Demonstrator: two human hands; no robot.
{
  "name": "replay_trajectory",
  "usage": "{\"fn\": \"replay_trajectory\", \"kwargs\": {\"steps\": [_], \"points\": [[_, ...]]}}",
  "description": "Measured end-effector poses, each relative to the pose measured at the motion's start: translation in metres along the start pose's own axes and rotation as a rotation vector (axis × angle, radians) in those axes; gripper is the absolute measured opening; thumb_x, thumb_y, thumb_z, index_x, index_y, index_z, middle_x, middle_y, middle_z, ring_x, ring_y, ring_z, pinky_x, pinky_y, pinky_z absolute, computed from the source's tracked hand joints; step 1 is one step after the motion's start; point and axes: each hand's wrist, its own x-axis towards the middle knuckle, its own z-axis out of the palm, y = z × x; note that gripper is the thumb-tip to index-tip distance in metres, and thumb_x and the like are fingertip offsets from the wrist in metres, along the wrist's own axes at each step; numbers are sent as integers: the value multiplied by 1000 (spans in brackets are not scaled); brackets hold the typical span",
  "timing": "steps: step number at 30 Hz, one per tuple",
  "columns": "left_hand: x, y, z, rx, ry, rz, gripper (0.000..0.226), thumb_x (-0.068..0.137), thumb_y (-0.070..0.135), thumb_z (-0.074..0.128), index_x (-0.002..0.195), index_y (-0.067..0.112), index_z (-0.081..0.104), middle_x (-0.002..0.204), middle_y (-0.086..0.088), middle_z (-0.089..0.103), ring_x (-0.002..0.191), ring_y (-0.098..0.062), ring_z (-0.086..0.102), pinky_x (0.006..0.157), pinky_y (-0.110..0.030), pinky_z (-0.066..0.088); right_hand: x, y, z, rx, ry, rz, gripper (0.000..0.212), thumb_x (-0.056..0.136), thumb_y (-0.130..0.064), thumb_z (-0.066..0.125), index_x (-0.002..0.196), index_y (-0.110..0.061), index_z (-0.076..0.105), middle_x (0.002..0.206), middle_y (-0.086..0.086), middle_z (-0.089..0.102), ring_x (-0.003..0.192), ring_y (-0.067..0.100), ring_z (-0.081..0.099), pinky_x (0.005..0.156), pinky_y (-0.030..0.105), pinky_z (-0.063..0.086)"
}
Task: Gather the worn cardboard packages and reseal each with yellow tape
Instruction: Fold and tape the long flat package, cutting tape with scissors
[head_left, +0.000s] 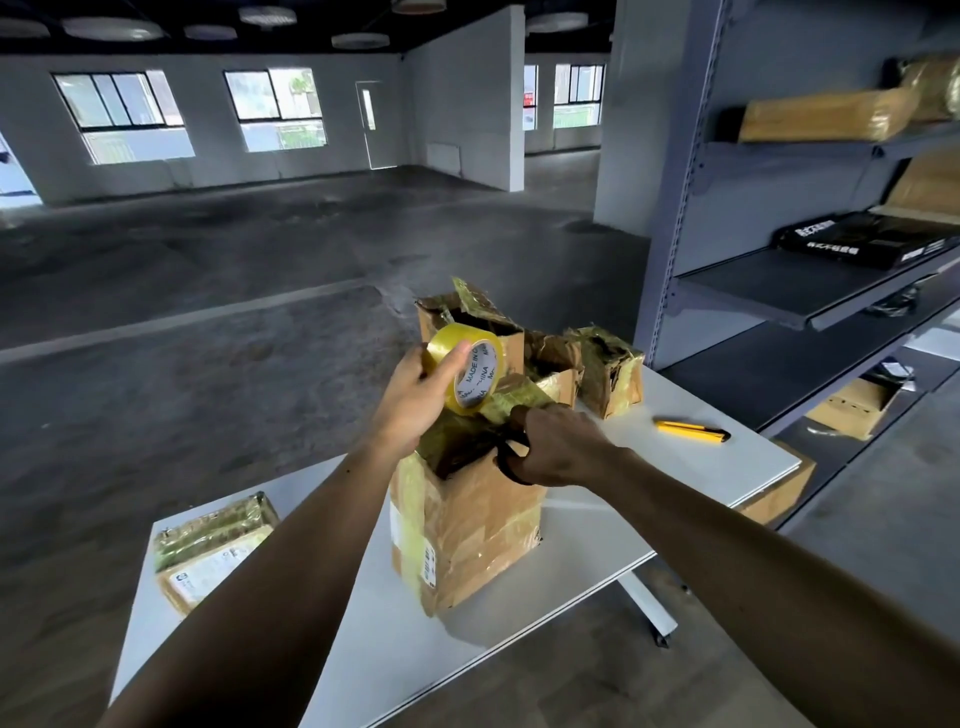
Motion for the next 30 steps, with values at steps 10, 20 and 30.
{"fn": "replay_trajectory", "kwargs": {"steps": [10,20,30], "points": [[11,-3,-5,-260,76,-83,71,74,76,65,121,22,67,116,7,72,112,-12,66,102,-42,50,5,-1,-1,16,-72,-78,31,93,-36,61,114,-14,57,109,12,63,101,34,61,75,38,52],[13,-26,-6,-549,304,-397,91,71,81,58,132,14,58,117,-8,70,98,-24,71,78,-38,60,8,5,0,7,-23,109,37,87,-48,58,109,-19,49,100,6,64,97,29,61,76,34,43],[16,-30,9,-516,146,-330,79,73,67,72,130,16,56,115,-7,72,100,-21,72,89,-42,58,20,15,-1,859,20,391,32,97,-34,57,124,-18,53,98,7,66,85,25,67,56,31,54]]}}
